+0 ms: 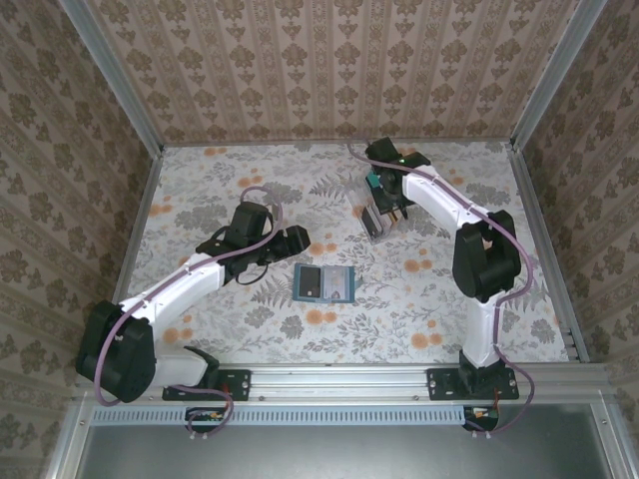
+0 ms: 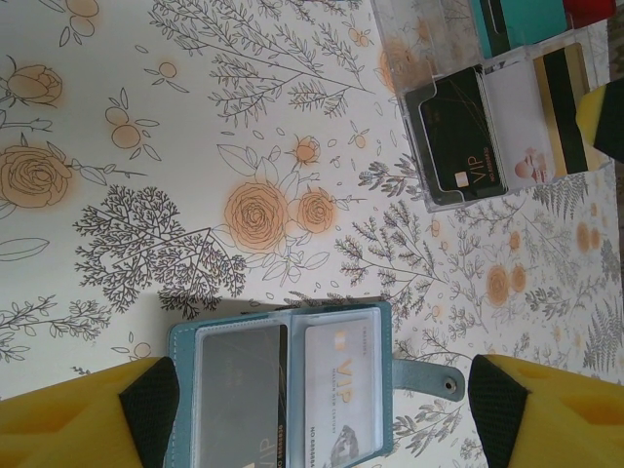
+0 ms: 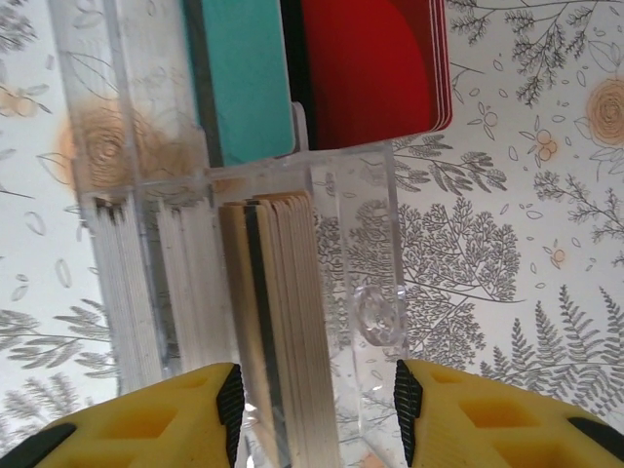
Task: Put the credit cards into the card holder
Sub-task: Pick up the credit card from the storage box.
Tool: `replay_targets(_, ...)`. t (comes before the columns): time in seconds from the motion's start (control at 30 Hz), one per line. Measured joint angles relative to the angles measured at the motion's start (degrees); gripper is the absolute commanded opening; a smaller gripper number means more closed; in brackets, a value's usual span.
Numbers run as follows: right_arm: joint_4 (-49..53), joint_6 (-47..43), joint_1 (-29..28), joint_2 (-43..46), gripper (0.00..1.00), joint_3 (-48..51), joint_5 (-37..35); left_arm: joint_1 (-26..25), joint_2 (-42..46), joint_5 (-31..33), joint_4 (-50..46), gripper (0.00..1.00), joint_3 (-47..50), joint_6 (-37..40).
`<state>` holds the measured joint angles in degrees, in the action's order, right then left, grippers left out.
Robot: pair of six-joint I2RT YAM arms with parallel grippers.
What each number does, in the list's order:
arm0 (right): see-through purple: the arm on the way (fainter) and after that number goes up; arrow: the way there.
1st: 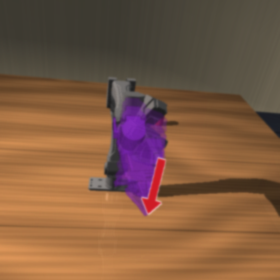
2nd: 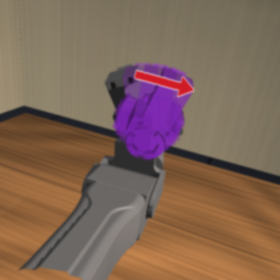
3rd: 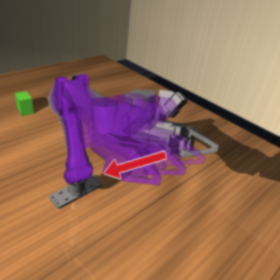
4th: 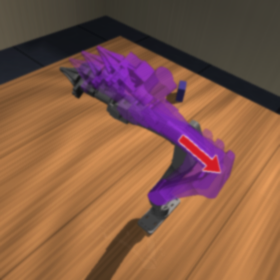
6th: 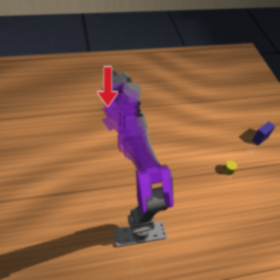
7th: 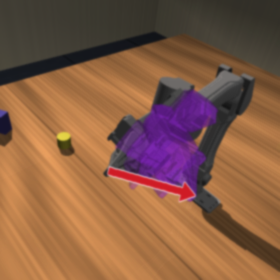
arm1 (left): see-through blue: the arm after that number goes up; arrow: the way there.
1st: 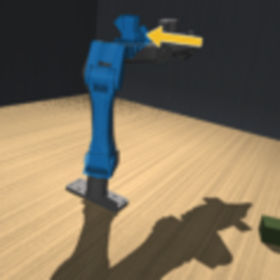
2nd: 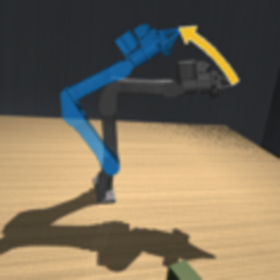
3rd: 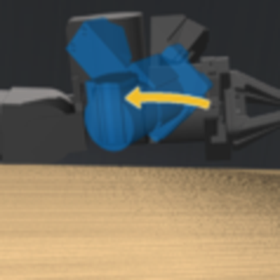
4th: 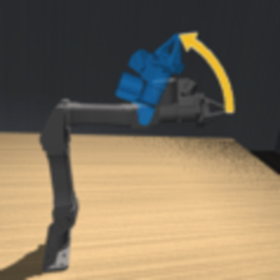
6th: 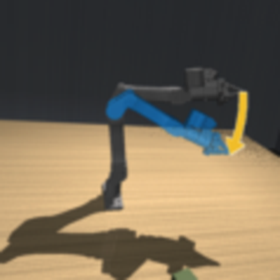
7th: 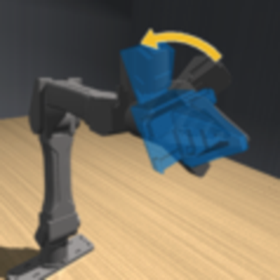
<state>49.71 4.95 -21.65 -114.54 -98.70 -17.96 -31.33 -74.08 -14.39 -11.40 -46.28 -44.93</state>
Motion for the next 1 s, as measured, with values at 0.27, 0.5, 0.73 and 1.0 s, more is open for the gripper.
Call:
replay_targets(0.27, 0.2, -0.7, -1.4, -1.7, 0.45, -0.2, -4.3, 0.0, -0.1, -0.5, 0.0, 0.81, 0.0, 0.0)
replay_targets(0.5, 0.1, -0.9, -2.6, -1.9, 0.39, -0.2, -10.2, 0.0, -0.1, -0.8, 0.0, 0.81, 0.0, 0.0)
replay_targets(0.73, -0.2, -1.8, -2.8, -1.9, 0.32, -0.2, -11.9, 0.0, -0.1, -0.8, 0.0, 0.81, 0.0, 0.0)
replay_targets(1.0, -0.2, -1.8, -2.8, -1.9, 0.25, -0.1, -12.1, 0.0, -0.2, -0.9, 0.1, 0.81, 0.0, 0.0)
